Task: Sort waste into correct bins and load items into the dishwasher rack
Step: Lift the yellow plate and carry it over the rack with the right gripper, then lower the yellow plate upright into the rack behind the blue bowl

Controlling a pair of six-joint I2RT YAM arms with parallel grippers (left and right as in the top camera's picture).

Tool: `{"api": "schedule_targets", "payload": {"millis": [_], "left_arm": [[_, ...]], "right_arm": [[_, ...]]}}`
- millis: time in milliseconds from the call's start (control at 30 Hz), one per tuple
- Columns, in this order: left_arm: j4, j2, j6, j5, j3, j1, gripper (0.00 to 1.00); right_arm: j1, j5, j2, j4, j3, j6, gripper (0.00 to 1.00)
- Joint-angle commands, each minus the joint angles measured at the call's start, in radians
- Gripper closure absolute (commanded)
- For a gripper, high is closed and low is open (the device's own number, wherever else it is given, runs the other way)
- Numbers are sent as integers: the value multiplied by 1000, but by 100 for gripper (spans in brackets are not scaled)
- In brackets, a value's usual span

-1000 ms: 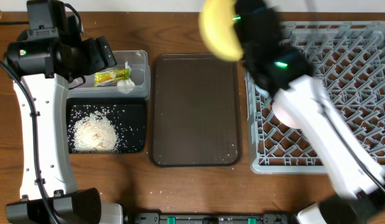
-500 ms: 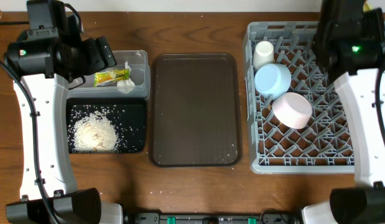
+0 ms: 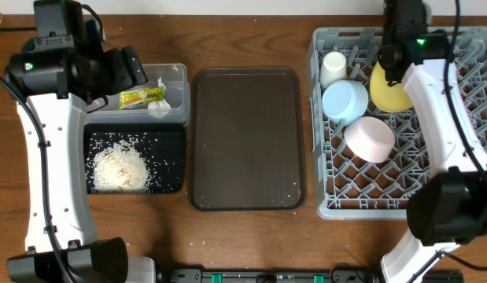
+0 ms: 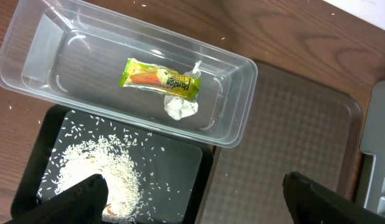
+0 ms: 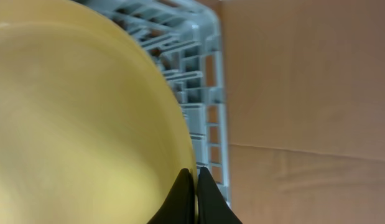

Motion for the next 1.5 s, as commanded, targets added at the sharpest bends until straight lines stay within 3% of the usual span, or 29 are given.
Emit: {"api": "schedule_targets", "payload": {"millis": [0, 433, 567, 633, 833, 1000, 1200, 1467], "left_arm": [[-3, -2, -13, -12, 13, 4, 7], [-3, -2, -13, -12, 13, 4, 7], [-3, -2, -13, -12, 13, 4, 7], [-3, -2, -13, -12, 13, 4, 7], [-3, -2, -13, -13, 13, 4, 7], [-3, -2, -13, -12, 13, 4, 7], [-3, -2, -13, -12, 13, 4, 7], [-3, -2, -12, -12, 13, 4, 7]], "right_arm": [[-8, -50, 29, -15, -3, 23, 99], [-7, -16, 52, 6, -3, 37, 99], [0, 2, 52, 21, -3, 24, 82], [10, 2, 52, 32, -3, 16, 81], [53, 11, 52, 84, -2, -24, 85], [105, 129, 52, 140, -2, -32, 96], [147, 311, 47, 216, -2, -69, 93], [180, 273, 3, 225, -2, -10, 81]]}}
